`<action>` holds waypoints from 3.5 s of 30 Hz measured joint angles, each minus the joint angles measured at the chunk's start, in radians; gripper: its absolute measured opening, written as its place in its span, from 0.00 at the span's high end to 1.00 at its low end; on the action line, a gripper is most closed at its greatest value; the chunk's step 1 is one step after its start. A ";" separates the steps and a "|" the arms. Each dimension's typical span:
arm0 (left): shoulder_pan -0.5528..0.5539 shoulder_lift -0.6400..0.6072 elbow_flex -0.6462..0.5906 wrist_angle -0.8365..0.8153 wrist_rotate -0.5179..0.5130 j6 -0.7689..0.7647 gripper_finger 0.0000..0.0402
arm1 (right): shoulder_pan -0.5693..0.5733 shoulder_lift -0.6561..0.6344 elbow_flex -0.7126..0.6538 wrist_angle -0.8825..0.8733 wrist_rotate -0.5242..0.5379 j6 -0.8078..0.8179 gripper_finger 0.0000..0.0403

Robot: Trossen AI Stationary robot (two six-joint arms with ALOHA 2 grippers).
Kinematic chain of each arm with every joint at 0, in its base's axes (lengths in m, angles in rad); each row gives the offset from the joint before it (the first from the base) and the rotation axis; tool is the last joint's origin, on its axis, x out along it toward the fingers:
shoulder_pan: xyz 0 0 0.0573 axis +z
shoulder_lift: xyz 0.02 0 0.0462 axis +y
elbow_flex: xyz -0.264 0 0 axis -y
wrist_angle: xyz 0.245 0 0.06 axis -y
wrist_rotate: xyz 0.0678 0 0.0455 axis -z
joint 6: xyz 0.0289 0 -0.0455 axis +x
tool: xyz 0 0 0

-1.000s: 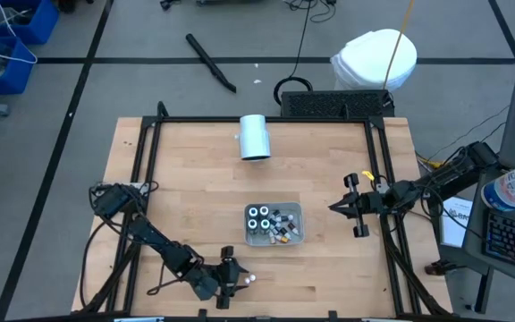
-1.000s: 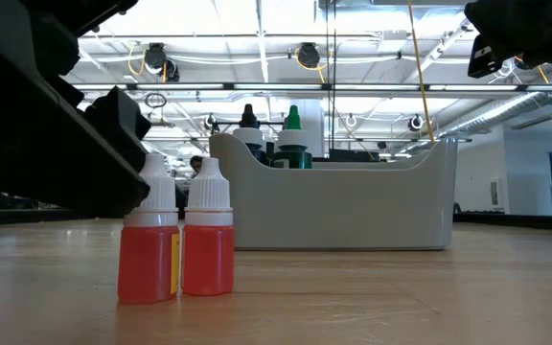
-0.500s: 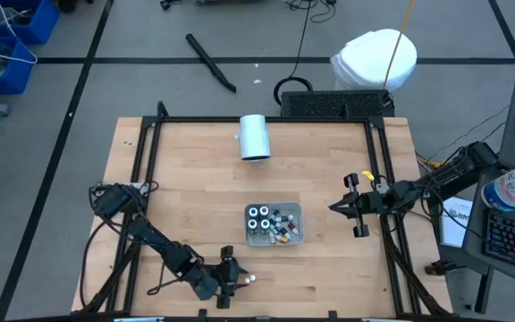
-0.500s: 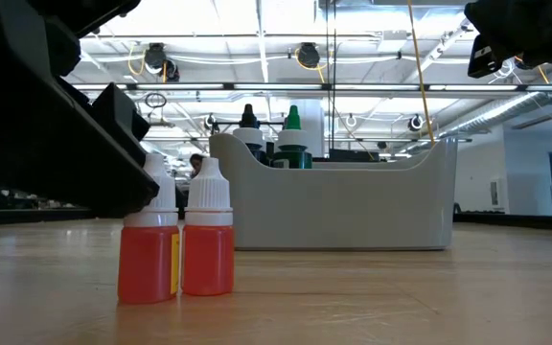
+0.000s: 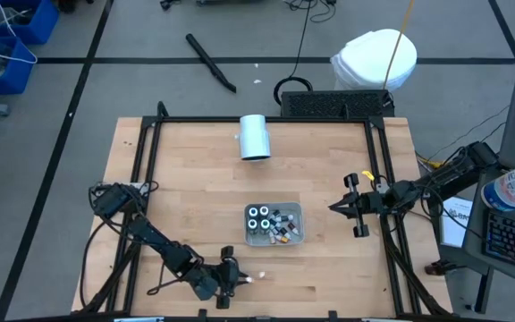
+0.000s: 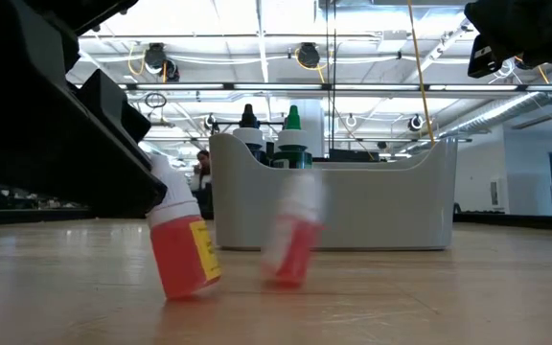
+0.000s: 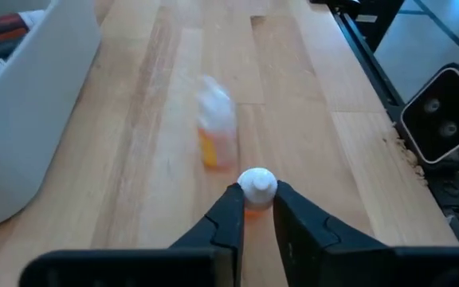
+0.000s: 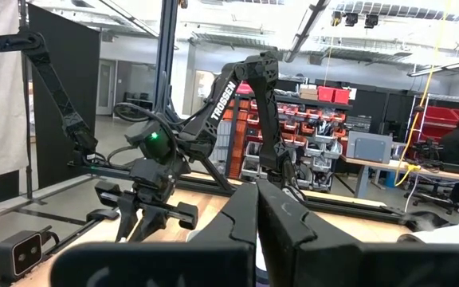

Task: Pick & Place food coloring
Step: Put the orange food coloring bottle into the gray bin

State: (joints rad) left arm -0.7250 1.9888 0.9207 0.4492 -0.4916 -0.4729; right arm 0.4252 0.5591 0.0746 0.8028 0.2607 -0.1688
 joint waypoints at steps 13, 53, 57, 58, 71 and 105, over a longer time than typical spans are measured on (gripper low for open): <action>-0.033 -0.045 -0.001 -0.016 -0.009 0.046 0.88 | 0.000 0.000 0.000 -0.004 0.000 0.007 1.00; -0.063 -0.539 -0.001 -0.463 -0.062 0.522 0.98 | 0.000 0.000 0.000 -0.031 0.000 0.037 1.00; -0.043 -0.555 -0.045 -0.448 -0.058 0.496 0.99 | 0.000 0.001 0.000 -0.030 0.000 0.037 1.00; -0.038 -0.555 -0.066 -0.436 -0.057 0.475 0.99 | 0.000 0.001 0.000 -0.031 0.000 0.037 1.00; 0.020 -0.516 -0.516 0.268 -0.060 0.476 0.93 | 0.000 0.018 0.000 -0.031 0.041 0.024 1.00; 0.064 -0.517 -0.525 0.288 -0.059 0.428 0.88 | 0.026 0.091 0.037 -0.068 0.050 0.017 1.00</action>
State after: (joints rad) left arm -0.6613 1.4715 0.3958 0.7376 -0.5503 -0.0444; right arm 0.4508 0.6502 0.1116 0.7353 0.3111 -0.1516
